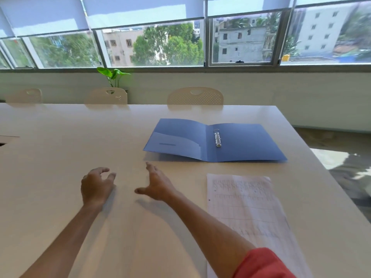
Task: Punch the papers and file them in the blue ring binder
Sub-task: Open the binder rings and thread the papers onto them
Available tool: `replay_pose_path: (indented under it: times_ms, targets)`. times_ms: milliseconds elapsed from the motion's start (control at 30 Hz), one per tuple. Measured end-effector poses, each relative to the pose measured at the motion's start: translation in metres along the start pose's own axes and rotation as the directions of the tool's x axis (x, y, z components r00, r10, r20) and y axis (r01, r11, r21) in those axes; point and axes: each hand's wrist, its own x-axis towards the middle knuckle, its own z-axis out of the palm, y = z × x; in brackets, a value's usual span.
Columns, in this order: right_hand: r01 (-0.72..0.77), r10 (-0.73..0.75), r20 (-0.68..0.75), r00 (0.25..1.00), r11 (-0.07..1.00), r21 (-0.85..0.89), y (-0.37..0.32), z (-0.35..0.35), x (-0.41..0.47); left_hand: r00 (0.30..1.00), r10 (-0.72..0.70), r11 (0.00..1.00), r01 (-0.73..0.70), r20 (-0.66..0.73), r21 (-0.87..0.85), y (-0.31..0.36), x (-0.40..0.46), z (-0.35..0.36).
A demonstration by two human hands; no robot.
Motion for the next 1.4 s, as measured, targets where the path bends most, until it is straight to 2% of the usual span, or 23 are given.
replay_pose_path:
  times_ms: [133,300,400,500,600,767,900,1033,1100,1167,1200,1267,1300,1333,1400]
  targets:
    - [-0.037,0.034,-0.139,0.990,0.999,-0.018,0.039,-0.058,-0.025,0.979,0.203,0.979,-0.203,-0.014,0.027,0.044,-0.014,0.017]
    - [-0.179,0.142,-0.246,0.959,0.975,-0.134,0.100,-0.123,-0.068,0.929,0.294,0.954,-0.270,0.225,-0.132,0.107,-0.049,0.044]
    - [-0.308,0.224,-0.324,0.919,0.922,-0.236,0.137,-0.152,-0.099,0.847,0.319,0.948,-0.279,0.426,-0.155,0.136,-0.086,0.062]
    - [-0.421,0.299,-0.404,0.865,0.870,-0.257,0.170,-0.174,-0.129,0.742,0.376,0.923,-0.355,0.556,-0.149,0.155,-0.123,0.076]
    - [-0.480,0.368,-0.383,0.847,0.839,-0.256,0.194,-0.189,-0.151,0.674,0.362,0.916,-0.385,0.644,-0.111,0.165,-0.146,0.084]
    - [-0.503,0.448,-0.235,0.863,0.810,-0.301,0.209,-0.202,-0.165,0.602,0.327,0.907,-0.418,0.728,-0.062,0.170,-0.164,0.087]
    - [-0.504,0.440,-0.247,0.863,0.785,-0.360,0.206,-0.200,-0.163,0.588,0.382,0.882,-0.463,0.713,-0.090,0.169,-0.173,0.086]
    - [-0.506,0.416,-0.301,0.858,0.787,-0.353,0.199,-0.201,-0.162,0.600,0.384,0.890,-0.444,0.702,-0.107,0.170,-0.175,0.085]
    - [-0.518,0.432,-0.324,0.842,0.815,-0.260,0.194,-0.204,-0.161,0.607,0.374,0.899,-0.422,0.701,-0.115,0.169,-0.175,0.084]
    - [-0.546,0.525,-0.314,0.791,0.838,0.025,0.191,-0.209,-0.163,0.613,0.361,0.907,-0.406,0.703,-0.112,0.169,-0.175,0.085]
    - [-0.548,0.597,-0.263,0.758,0.802,0.240,0.189,-0.213,-0.166,0.617,0.355,0.911,-0.398,0.702,-0.110,0.168,-0.175,0.086]
    - [-0.540,0.693,-0.083,0.716,0.626,0.563,0.183,-0.217,-0.177,0.630,0.353,0.913,-0.394,0.692,-0.106,0.166,-0.175,0.088]
    - [-0.531,0.687,-0.025,0.727,0.584,0.613,0.181,-0.216,-0.183,0.634,0.351,0.914,-0.393,0.690,-0.104,0.165,-0.175,0.089]
    - [-0.517,0.664,-0.014,0.747,0.595,0.616,0.180,-0.213,-0.188,0.631,0.347,0.915,-0.390,0.694,-0.104,0.165,-0.175,0.090]
    - [-0.447,0.619,-0.089,0.780,0.651,0.614,0.172,-0.205,-0.200,0.629,0.327,0.932,-0.338,0.705,-0.131,0.162,-0.173,0.092]
